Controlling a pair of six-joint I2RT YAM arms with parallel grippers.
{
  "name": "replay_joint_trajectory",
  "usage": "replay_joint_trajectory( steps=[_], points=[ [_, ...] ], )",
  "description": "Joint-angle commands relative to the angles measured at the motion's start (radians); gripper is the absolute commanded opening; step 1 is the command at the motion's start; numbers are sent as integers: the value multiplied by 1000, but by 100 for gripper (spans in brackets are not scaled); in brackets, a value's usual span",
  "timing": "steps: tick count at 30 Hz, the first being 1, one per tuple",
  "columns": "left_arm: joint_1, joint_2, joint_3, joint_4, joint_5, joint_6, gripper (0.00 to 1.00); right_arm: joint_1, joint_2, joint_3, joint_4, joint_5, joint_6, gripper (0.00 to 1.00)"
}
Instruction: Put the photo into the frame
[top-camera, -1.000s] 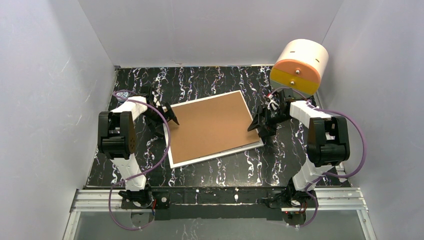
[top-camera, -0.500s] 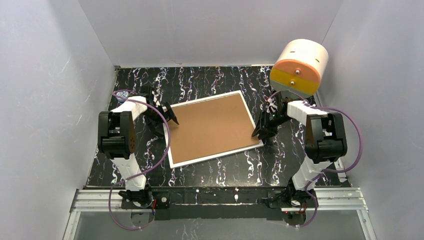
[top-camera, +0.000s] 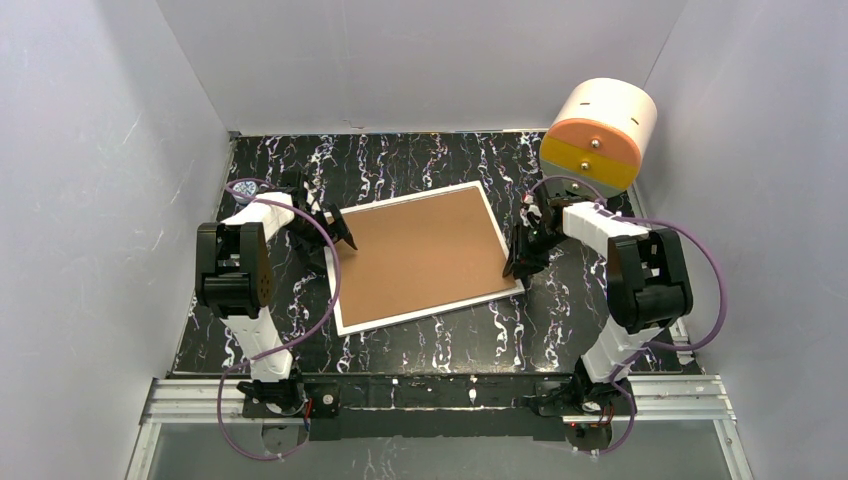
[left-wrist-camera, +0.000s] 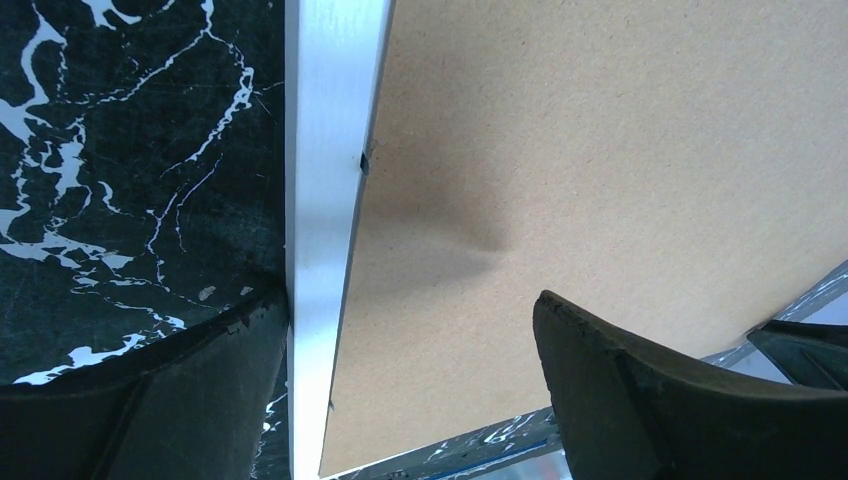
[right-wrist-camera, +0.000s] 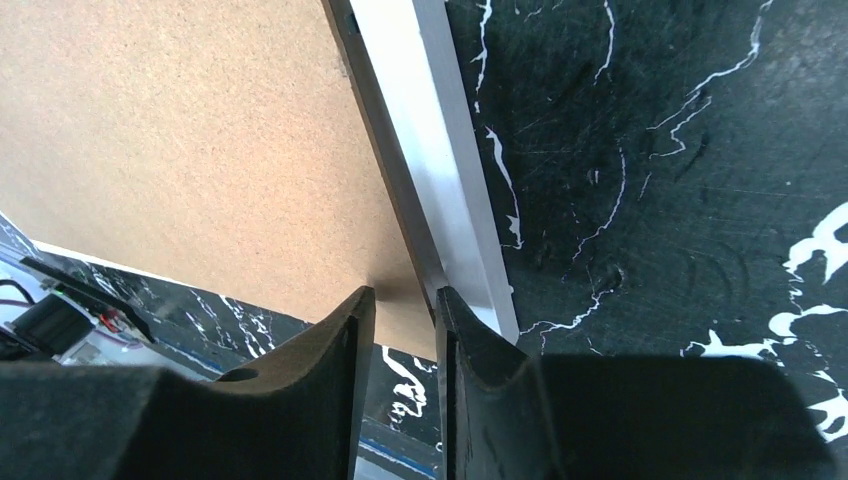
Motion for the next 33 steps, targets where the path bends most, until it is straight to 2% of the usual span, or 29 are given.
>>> replay_joint_trajectory(
  steps=[1, 9, 16, 19, 24, 33],
  points=[
    [-4, 16, -16, -20, -3, 18, 90, 17, -74, 44, 56, -11, 27, 35],
    [-4, 20, -22, -18, -4, 25, 89, 18, -189, -20, 172, -88, 46, 33],
    [-3, 18, -35, -21, -3, 35, 89, 35, -239, -171, 380, -42, 29, 31],
    [-4, 16, -40, -21, -4, 39, 89, 55, -232, -197, 434, 25, 20, 31],
    [-4, 17, -47, -21, -2, 43, 89, 89, -190, -186, 432, 174, 18, 32],
    [-4, 12, -57, -19, -3, 49, 89, 147, -144, -177, 395, 299, 21, 42]
  ],
)
